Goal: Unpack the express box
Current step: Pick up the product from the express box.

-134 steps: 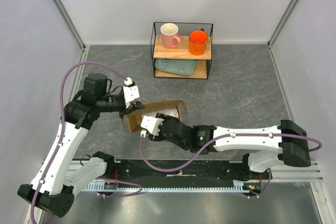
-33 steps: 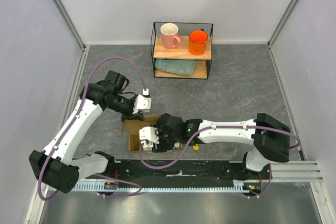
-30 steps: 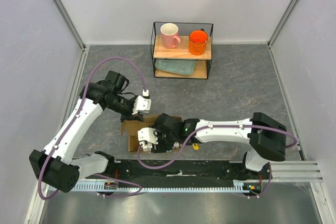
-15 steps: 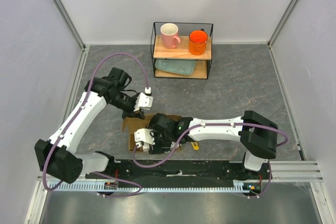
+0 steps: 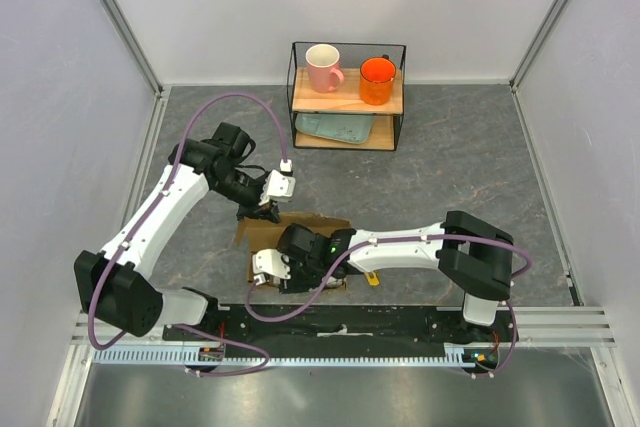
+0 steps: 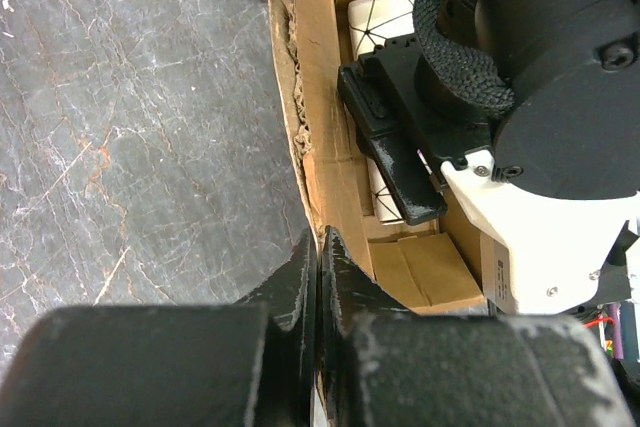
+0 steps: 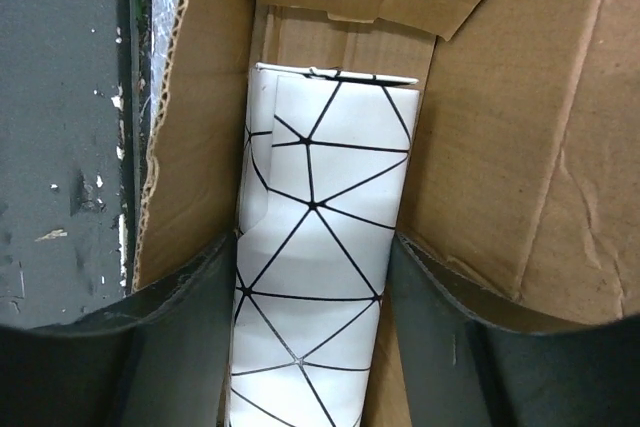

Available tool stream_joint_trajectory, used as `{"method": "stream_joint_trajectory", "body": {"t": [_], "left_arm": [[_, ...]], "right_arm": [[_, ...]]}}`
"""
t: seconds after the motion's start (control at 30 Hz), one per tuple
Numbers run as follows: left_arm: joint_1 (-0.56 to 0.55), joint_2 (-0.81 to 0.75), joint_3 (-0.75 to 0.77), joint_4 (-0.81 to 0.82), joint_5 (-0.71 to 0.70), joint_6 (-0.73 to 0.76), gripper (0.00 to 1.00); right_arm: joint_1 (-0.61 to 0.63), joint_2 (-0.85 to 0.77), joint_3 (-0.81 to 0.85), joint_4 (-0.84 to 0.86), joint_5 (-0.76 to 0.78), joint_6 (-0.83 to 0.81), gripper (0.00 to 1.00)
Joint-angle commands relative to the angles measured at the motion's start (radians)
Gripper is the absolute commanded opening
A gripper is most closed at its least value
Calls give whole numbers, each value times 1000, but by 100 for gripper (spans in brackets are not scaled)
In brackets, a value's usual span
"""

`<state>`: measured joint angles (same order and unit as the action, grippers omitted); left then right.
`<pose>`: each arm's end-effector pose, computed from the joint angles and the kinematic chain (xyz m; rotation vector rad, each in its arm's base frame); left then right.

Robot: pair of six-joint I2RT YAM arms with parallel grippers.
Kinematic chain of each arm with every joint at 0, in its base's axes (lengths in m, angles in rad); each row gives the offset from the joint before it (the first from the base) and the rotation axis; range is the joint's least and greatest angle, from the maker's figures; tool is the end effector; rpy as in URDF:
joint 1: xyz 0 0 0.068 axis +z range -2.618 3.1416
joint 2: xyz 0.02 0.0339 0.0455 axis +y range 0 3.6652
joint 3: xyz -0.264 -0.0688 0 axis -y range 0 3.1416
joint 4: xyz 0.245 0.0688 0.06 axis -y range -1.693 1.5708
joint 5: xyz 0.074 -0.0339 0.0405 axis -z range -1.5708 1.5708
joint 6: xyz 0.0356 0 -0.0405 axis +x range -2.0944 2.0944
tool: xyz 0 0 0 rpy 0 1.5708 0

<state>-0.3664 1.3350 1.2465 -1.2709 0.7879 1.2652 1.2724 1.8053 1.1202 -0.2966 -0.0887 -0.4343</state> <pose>0.2043 -0.1054 0.3114 1.8928 1.6300 -0.8193 0.1057 0.3544 0.1707 -1.9867 1.6869 0.4273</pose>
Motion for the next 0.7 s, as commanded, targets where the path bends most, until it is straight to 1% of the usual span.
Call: {"method": "stream_joint_trajectory", "body": {"t": [0.0,0.1,0.2,0.3,0.33,0.47,0.67], "left_arm": [[-5,-26,34,4,70,36,2],[-5,-51,16,24,57,40,2],[-5,-60,-9,45,42,34,2],[-5,-62,-21,73,31,17,2],[-3,-63,-27,93,25,2,2],[-5,-62,-47,204,-19,-73,2],[-8,-53,-81,297,-96,-171,2]], "right_arm": [[10,52,-17,-64,-2,26,52],[7,36,0,-61,1,32,34],[4,-6,15,-55,30,35,26],[2,-64,33,-53,79,32,26],[2,-79,39,-52,83,29,26],[2,-179,79,-52,188,9,25],[2,-308,128,-44,285,5,27]]}}
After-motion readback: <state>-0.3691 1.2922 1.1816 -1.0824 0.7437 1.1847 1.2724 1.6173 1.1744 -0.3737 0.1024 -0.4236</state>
